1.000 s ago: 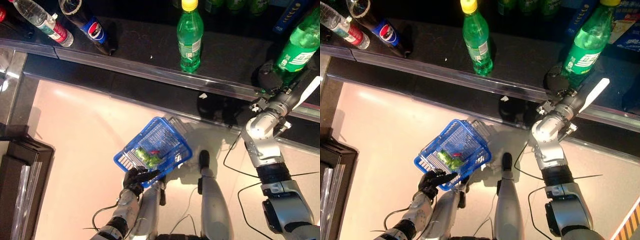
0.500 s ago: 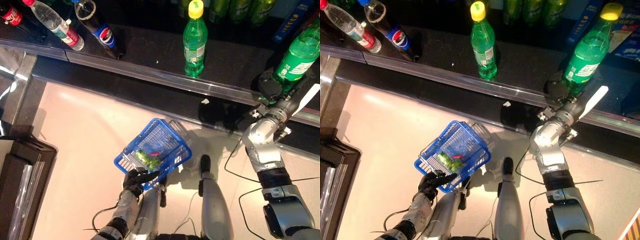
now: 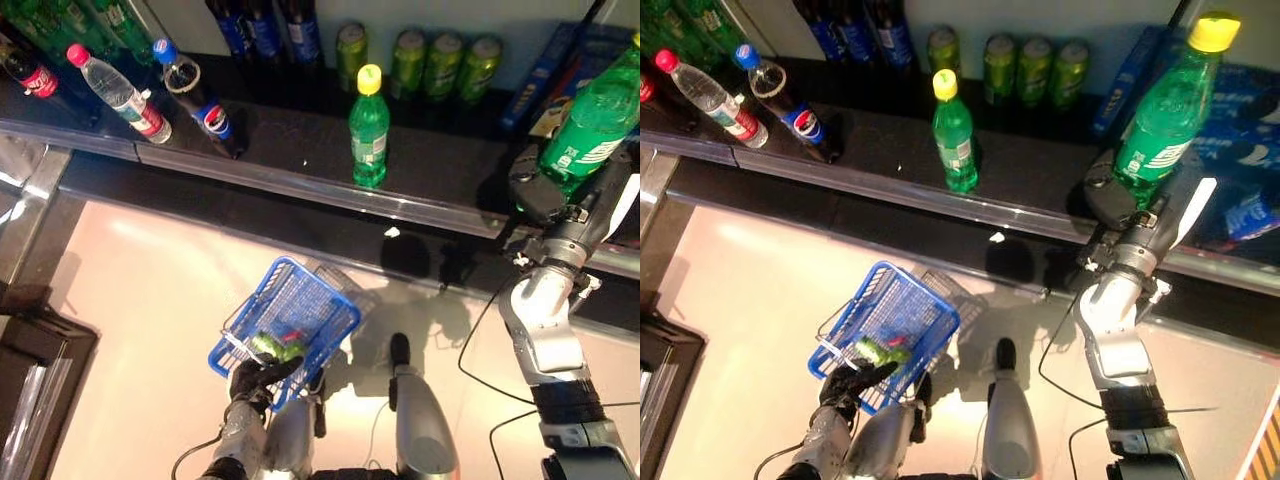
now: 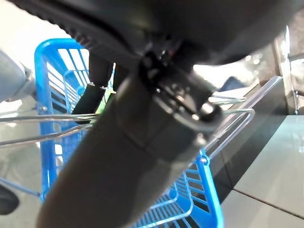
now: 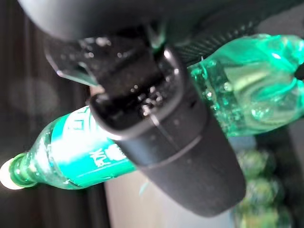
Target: Pick up the drink and place into the basket.
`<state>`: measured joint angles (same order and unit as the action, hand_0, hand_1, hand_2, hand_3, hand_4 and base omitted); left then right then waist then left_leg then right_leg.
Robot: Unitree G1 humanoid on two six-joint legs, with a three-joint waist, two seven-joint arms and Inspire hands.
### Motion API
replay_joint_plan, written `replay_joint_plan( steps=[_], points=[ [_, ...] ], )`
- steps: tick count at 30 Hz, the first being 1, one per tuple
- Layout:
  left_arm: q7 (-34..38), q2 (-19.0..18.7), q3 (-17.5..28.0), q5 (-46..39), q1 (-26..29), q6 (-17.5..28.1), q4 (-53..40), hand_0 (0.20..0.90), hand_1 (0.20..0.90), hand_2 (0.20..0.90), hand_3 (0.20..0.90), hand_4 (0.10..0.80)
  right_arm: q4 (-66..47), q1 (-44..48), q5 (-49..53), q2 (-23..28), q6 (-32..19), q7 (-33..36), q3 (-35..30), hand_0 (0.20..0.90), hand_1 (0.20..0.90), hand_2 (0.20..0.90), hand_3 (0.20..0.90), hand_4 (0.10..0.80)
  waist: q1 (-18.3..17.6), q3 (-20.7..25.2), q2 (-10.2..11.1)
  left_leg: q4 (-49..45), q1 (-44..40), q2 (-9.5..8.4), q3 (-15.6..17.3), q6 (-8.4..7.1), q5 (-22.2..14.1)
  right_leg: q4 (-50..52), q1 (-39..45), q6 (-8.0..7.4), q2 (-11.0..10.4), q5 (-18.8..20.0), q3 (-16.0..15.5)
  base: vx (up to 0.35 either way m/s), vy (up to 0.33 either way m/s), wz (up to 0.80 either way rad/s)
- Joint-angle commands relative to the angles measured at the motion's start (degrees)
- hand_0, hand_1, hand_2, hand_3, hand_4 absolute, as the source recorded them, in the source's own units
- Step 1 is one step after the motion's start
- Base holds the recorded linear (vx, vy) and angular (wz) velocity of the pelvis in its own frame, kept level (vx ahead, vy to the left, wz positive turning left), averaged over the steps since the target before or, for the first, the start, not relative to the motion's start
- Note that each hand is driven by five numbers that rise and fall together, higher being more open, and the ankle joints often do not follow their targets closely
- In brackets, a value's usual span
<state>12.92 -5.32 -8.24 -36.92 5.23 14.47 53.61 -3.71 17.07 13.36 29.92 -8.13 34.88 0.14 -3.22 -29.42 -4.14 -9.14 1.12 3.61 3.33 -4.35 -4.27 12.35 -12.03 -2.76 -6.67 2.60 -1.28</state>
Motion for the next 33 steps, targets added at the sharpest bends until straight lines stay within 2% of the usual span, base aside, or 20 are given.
replay_joint_plan(
  steps=[1,4,5,9,15,26,33],
  points=[
    [0.1,-8.0,1.9,1.5,-7.3,9.1,-8.7,0.300,0.300,0.300,0.200,0.100,-11.7,1.1,2.4,3.0,-8.7,-7.7,-1.7,0.300,0.300,0.300,0.200,0.100,1.2,13.8,4.7,-5.5,3.1,0.85,-0.6,0.96,1.9,0.4,7.8,1.29,-1.3,-6.4,-1.4,0.074,0.066,0.02],
    [-1.5,-9.1,2.1,0.3,-9.4,9.2,-16.5,0.300,0.300,0.300,0.200,0.100,-14.3,-0.8,7.3,0.6,-9.7,-13.8,0.1,0.300,0.300,0.300,0.200,0.100,2.1,15.2,4.5,-3.7,1.7,0.49,-1.2,1.19,1.8,-0.8,9.3,0.92,-1.2,-6.0,-1.3,0.065,0.063,0.03],
    [-1.4,-9.1,2.1,0.3,-9.6,9.2,-16.6,0.300,0.300,0.300,0.200,0.100,-14.3,-0.9,7.3,0.5,-9.7,-13.9,0.1,0.300,0.300,0.300,0.200,0.100,2.1,15.3,4.6,-3.6,1.6,0.48,-1.2,1.20,1.8,-0.9,9.3,0.91,-1.2,-6.0,-1.3,0.035,0.049,0.02],
    [-3.4,-10.8,2.3,-0.2,-12.4,8.0,-27.2,0.300,0.300,0.300,0.200,0.100,-17.8,-3.4,14.2,-2.6,-7.5,-24.8,5.0,0.300,0.300,0.300,0.200,0.100,3.9,16.4,4.6,-1.9,0.6,0.02,-1.9,1.45,1.7,-2.5,10.7,0.40,-1.5,-5.3,-1.8,0.035,0.027,0.03],
    [-4.3,-13.4,0.9,-1.1,-14.2,5.8,-38.7,0.300,0.300,0.300,0.200,0.100,-20.5,-3.1,18.4,-3.5,-6.8,-32.5,11.1,0.300,0.300,0.300,0.200,0.100,5.9,16.0,4.6,-2.2,0.9,-0.15,-2.6,1.67,1.2,-3.3,11.8,0.33,-1.9,-4.9,-2.9,0.009,0.013,0.12],
    [-4.7,-16.7,-0.3,-3.4,-15.9,2.8,-49.9,0.300,0.300,0.300,0.200,0.100,-23.1,0.5,18.5,-4.3,-5.4,-33.1,19.2,0.300,0.300,0.300,0.200,0.100,9.4,16.3,4.6,-1.2,0.3,-1.10,-5.0,2.00,1.3,-4.7,13.9,-0.23,-2.4,-4.7,-4.7,0.010,0.005,0.14],
    [-10.9,-19.6,-2.0,-4.1,-15.8,0.4,-59.3,0.300,0.300,0.300,0.200,0.100,-21.1,3.3,20.4,-7.4,-5.1,-29.2,25.8,0.300,0.300,0.300,0.200,0.100,12.4,16.5,4.3,0.4,-0.2,-1.18,-6.9,2.12,2.3,-5.8,15.3,-0.69,-2.9,-4.2,-6.5,0.005,-0.010,0.12]
  ],
)
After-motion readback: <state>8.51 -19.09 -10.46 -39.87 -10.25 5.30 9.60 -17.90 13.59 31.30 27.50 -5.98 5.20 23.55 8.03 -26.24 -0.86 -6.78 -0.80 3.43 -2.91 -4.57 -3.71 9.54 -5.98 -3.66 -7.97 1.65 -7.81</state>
